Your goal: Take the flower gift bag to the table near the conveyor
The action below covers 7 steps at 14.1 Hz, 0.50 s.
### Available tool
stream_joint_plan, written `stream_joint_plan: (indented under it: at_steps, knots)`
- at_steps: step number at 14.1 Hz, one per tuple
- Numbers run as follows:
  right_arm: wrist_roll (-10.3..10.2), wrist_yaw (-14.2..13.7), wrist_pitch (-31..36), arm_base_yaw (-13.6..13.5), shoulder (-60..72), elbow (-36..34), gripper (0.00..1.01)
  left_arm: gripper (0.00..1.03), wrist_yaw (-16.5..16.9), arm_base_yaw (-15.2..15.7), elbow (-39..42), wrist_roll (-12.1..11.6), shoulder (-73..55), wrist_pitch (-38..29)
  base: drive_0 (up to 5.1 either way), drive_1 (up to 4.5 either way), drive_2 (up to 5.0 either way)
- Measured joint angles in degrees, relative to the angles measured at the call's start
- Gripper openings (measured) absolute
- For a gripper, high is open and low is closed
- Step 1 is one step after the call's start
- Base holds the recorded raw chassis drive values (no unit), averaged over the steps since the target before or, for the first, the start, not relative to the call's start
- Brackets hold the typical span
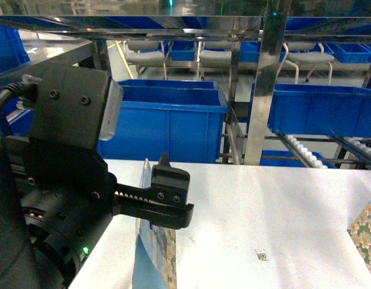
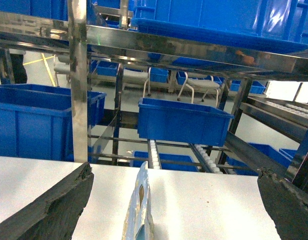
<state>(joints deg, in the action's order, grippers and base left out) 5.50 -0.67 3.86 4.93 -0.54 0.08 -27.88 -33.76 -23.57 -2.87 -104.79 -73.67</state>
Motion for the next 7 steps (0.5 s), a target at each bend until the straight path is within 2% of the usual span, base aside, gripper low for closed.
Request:
stream_joint_plan:
  at_steps: [2, 5, 6, 7]
  knots:
    - [0.00, 0.00, 0.00, 0.00, 0.00, 0.00, 0.98, 0.98, 2.54, 2.54, 1.51, 2.19, 2.25, -0.07, 0.0, 0.00, 0.0]
    - [0.00, 0.00, 0.00, 0.00, 0.00, 0.00, 0.98, 0.98, 5.92, 9.55, 4.33, 5.16, 3.08, -0.04, 0.0, 0.00, 0.0]
    - [0.00, 0.00, 0.00, 0.00, 0.00, 0.00, 0.98, 0.98, 9.46, 15.58, 5.53, 6.51, 4.07, 0.02, 0.0, 0.00, 0.0]
    - [0.00, 0.00, 0.00, 0.00, 0.00, 0.00, 0.98, 0.98, 15.32, 24.92, 7.69, 8.61, 8.09, 0.20, 0.0, 0.00, 0.0]
